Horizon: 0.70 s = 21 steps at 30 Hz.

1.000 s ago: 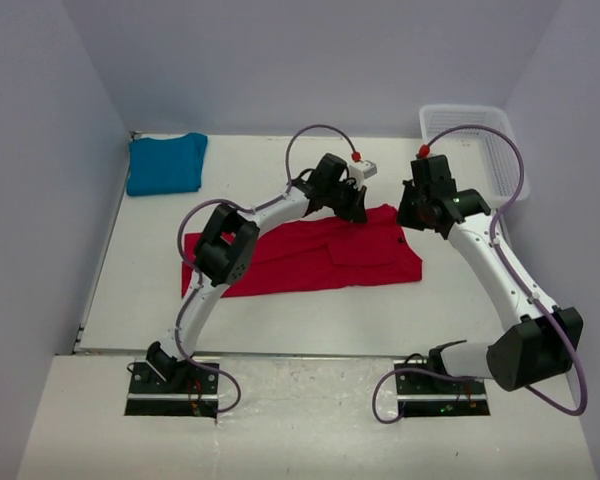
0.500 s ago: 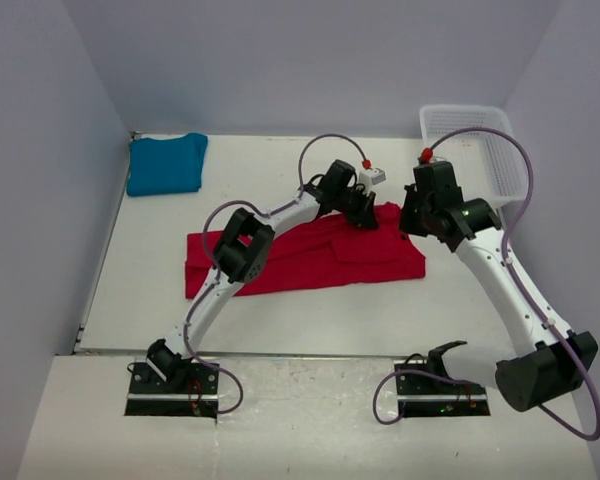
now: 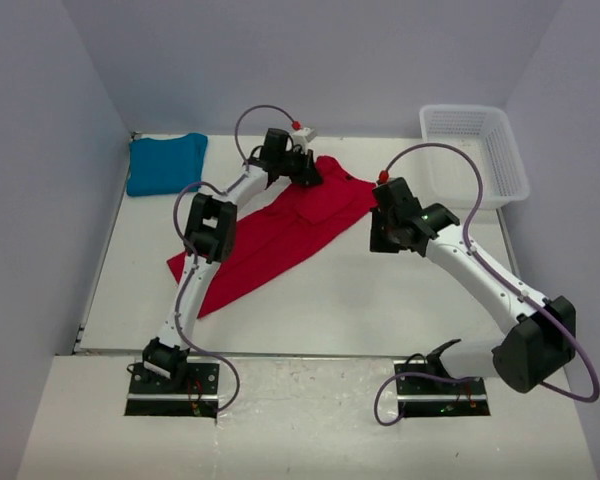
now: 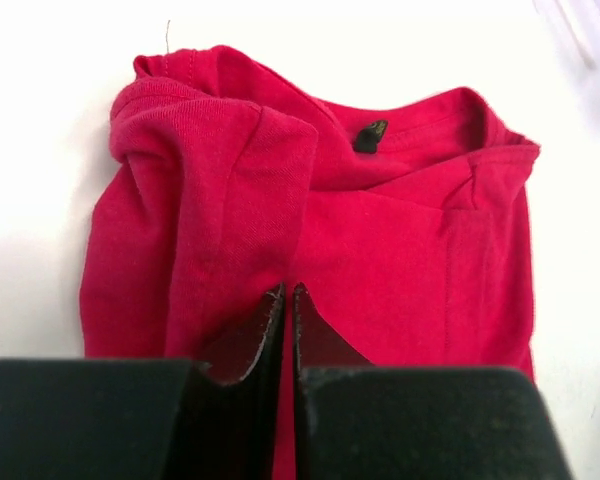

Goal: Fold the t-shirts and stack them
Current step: Rotate the tshirt 90 degrees

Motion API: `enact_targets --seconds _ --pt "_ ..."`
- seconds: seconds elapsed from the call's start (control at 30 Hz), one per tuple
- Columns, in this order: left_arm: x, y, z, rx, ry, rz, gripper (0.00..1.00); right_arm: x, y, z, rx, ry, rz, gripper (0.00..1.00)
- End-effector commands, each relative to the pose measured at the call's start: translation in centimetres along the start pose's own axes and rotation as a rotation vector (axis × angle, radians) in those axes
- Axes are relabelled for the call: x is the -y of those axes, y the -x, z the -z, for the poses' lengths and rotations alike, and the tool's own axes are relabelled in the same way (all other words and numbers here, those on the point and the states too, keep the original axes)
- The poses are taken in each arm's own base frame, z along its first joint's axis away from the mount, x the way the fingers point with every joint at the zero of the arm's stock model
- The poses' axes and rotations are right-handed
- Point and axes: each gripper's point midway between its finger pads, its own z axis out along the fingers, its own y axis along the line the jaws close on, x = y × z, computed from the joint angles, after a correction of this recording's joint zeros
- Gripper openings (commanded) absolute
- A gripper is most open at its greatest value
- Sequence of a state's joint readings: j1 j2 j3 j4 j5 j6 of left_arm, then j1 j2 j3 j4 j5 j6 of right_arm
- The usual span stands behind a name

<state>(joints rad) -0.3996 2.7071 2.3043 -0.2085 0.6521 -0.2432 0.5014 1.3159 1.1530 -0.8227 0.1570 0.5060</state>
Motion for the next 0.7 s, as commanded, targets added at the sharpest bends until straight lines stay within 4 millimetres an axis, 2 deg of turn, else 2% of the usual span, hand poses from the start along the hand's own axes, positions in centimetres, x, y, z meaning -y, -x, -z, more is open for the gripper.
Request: enact_targets --seconds 0.0,0.03,0.07,0.13,0.17,0.2,0.23,0.27,0.33,0.37,0.4,0.43,0.47,0.5,0.53,0.57,0.6,0.63,0.67 --pt "-0.8 4.9 2.0 0.104 0.03 -0.024 0.08 -2.4 0.4 -0.6 0.02 0.049 0.003 0.01" --pt "-1.1 5.9 2.8 0.129 0.025 -0.027 0.08 -2.7 0.2 -0.8 0.017 0.053 0.008 0.01" --pt "-0.5 7.6 3.6 0.172 0.009 -0.042 0.1 -3.2 0.0 -0.9 0.014 0.065 0.019 0.0" --pt "0.5 9.3 4.8 0.213 -0.017 -0.061 0.25 -3.5 -0.8 -1.8 -0.004 0.061 0.027 0.0" --pt "1.9 11.0 6.0 0.257 -0.03 -0.089 0.31 -4.1 -1.0 -2.0 -0.008 0.078 0.034 0.0" --pt "2.6 11.5 6.6 0.268 -0.035 -0.097 0.47 -4.2 -1.6 -2.6 -0.025 0.075 0.038 0.0" --pt "4.6 13.8 8.3 0.318 -0.048 -0.134 0.54 -4.6 -1.9 -2.7 -0.03 0.083 0.05 0.0" --pt "5.2 14.2 8.9 0.324 -0.046 -0.138 0.63 -4.6 -2.1 -3.0 -0.033 0.081 0.05 0.0" --pt "6.6 15.0 10.3 0.332 -0.009 -0.146 0.68 -4.7 -2.4 -3.1 -0.039 0.076 0.058 0.0" --pt "8.3 16.1 12.6 0.337 0.039 -0.167 0.69 -4.6 -2.5 -3.1 -0.036 0.069 0.059 0.0" --pt "7.5 14.3 12.9 0.297 0.112 -0.138 0.69 -4.5 -2.5 -3.0 -0.032 0.067 0.064 0.0" --pt "8.4 15.9 15.7 0.348 0.256 -0.14 0.67 -4.4 -2.2 -2.6 -0.016 0.068 0.059 0.0" --pt "7.6 14.0 16.7 0.296 0.361 -0.089 0.57 -4.2 -2.0 -2.4 -0.003 0.058 0.059 0.01" --pt "4.9 10.2 17.5 0.239 0.549 -0.023 0.51 -4.2 -1.7 -2.2 0.008 0.059 0.063 0.01" --pt "5.5 8.7 20.2 0.219 0.641 0.044 0.41 -4.2 -1.4 -1.8 0.018 0.065 0.062 0.01" --pt "5.0 6.7 21.4 0.185 0.72 0.073 0.09 -4.4 -1.1 -1.4 0.029 0.073 0.068 0.01" --pt "4.2 4.6 22.5 0.154 0.833 0.081 0.0 -4.5 -1.0 -1.2 0.032 0.084 0.07 0.02" --pt "3.8 0.2 23.9 0.059 0.908 0.116 0.0 -4.7 -0.9 -1.0 0.035 0.1 0.075 0.01" --pt "3.6 -1.8 24.6 0.013 0.952 0.111 0.0 -5.0 -0.7 -0.7 0.048 0.119 0.076 0.01"
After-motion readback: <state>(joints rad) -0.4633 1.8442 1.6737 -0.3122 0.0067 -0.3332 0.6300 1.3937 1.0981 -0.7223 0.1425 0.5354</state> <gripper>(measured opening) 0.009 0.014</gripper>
